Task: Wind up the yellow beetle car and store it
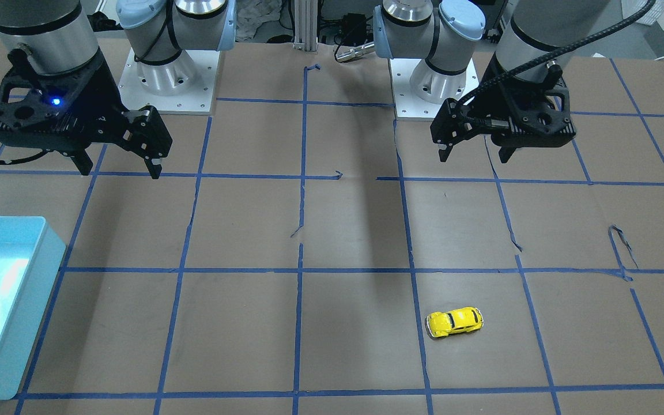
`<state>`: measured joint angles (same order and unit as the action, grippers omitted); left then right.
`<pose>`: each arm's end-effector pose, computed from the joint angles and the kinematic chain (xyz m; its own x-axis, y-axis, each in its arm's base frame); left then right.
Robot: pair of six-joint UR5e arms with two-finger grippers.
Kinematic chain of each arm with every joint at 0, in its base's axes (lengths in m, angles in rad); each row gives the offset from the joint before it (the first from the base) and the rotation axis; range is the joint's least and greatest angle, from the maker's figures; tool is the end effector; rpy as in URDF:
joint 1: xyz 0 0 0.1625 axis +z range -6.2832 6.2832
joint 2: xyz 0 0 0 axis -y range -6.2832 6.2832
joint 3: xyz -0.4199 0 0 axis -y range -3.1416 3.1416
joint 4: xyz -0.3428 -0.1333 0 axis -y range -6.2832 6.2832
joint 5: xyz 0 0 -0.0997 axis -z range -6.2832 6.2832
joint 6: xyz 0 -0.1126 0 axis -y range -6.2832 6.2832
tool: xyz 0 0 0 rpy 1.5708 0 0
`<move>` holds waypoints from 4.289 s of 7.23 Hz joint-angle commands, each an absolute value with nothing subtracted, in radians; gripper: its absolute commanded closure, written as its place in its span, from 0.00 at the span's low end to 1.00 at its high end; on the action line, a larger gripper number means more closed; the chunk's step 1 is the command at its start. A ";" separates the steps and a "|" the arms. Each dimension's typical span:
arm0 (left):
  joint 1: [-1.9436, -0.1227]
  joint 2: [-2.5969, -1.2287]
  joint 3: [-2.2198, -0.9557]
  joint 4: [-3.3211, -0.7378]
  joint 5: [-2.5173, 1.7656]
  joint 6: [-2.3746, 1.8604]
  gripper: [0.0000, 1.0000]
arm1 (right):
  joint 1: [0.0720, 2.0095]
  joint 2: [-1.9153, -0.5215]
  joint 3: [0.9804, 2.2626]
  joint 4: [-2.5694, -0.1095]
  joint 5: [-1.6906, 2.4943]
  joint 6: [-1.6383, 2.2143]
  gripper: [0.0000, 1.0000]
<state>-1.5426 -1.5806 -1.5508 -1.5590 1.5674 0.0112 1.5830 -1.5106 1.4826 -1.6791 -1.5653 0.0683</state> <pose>-0.1210 -0.4526 0.4755 -0.9999 -0.0169 0.0031 -0.0170 0.9996 -0.0220 0.1398 -0.4803 0.4932 -0.9984 0.0547 -0.0147 0.0562 0.9892 -0.1352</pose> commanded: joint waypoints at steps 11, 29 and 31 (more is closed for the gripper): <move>-1.486 -1.724 -1.597 -1.358 1.566 -0.934 0.00 | 1.585 -1.526 1.489 -1.667 -1.557 0.067 0.00; -1.448 -2.141 -1.620 -0.977 1.554 -1.591 0.00 | 1.586 -1.534 1.491 -1.666 -1.555 0.067 0.00; -1.448 -2.152 -1.617 -0.977 1.554 -1.591 0.20 | 1.588 -1.534 1.491 -1.666 -1.555 0.067 0.00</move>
<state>-1.4481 -2.1456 -1.6189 -0.9771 1.5537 -1.5907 1.5865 -1.5340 1.4910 -1.6659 -1.5555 0.0675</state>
